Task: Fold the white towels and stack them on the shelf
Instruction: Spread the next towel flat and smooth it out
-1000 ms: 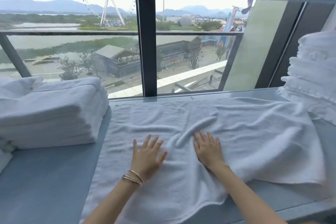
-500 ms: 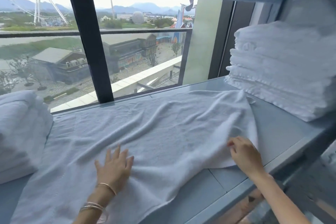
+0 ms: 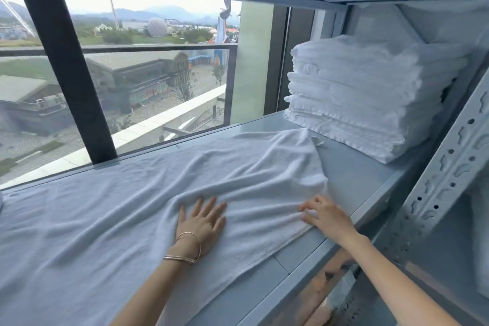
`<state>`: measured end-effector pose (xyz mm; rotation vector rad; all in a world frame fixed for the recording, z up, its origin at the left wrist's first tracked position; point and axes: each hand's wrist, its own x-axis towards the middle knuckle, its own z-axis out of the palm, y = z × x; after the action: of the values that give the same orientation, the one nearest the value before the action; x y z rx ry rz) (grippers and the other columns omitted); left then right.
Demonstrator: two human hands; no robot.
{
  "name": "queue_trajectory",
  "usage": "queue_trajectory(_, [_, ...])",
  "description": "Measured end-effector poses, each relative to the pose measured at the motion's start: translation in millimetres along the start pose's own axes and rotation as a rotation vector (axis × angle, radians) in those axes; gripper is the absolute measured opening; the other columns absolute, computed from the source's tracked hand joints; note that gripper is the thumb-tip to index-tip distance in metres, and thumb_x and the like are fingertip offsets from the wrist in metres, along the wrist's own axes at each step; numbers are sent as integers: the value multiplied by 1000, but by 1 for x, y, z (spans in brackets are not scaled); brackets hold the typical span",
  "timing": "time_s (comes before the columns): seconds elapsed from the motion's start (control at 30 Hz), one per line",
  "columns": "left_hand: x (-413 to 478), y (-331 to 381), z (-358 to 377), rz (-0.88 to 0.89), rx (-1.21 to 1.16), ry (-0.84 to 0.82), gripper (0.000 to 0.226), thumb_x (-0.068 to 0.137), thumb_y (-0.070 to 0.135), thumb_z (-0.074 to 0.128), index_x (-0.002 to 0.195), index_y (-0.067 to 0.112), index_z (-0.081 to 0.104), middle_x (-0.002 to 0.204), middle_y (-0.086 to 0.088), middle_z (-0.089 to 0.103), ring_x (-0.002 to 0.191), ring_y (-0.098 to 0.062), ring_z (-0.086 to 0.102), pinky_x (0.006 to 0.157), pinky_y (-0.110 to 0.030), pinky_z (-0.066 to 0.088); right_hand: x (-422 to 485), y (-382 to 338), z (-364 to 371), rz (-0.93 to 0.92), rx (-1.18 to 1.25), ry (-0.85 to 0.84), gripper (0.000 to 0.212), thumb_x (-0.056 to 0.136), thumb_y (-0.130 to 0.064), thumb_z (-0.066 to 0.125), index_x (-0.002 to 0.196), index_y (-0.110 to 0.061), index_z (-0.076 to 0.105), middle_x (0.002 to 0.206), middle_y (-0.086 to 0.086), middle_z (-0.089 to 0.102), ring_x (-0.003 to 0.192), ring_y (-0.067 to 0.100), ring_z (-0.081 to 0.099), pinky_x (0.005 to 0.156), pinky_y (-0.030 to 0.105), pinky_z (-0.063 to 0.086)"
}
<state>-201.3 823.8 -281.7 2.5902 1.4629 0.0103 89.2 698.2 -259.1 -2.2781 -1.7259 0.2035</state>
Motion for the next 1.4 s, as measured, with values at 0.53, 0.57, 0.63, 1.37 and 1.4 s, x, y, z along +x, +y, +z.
queue_trajectory(0.53, [-36,-80,-17,-223,172,84,50,100,32,21,147,40,5,158,6,2,145,-16,2,117,-41,4,-24,18,-1,22,100,68,34,92,-12,50,125,-17,57,113,-4,51,112,18,47,96,22,34])
queue_trajectory(0.57, [-38,-77,-21,-240,238,85,50,100,30,23,148,38,9,158,5,2,145,-18,3,116,-42,7,-24,19,-1,13,82,69,35,92,-11,50,126,-17,56,118,-2,52,114,19,46,98,21,33])
queue_trajectory(0.63, [-38,-64,-33,-234,285,73,47,99,25,28,144,36,23,158,2,1,145,-21,5,115,-45,9,-23,18,-1,-8,73,85,37,91,-9,49,127,-17,56,123,-1,52,116,18,45,99,18,30])
queue_trajectory(1.37, [70,139,-31,-46,-193,183,23,90,23,44,106,13,57,114,-11,62,108,-31,55,80,-32,41,91,62,-29,-178,-5,-75,53,88,0,44,138,-17,43,144,-3,37,131,16,36,101,19,26])
queue_trajectory(1.4, [73,131,-42,-104,-349,204,21,89,25,45,97,10,57,106,-15,64,102,-32,57,76,-33,40,98,63,-32,-196,-9,-76,54,88,0,45,139,-19,42,145,-4,36,131,16,35,100,19,27])
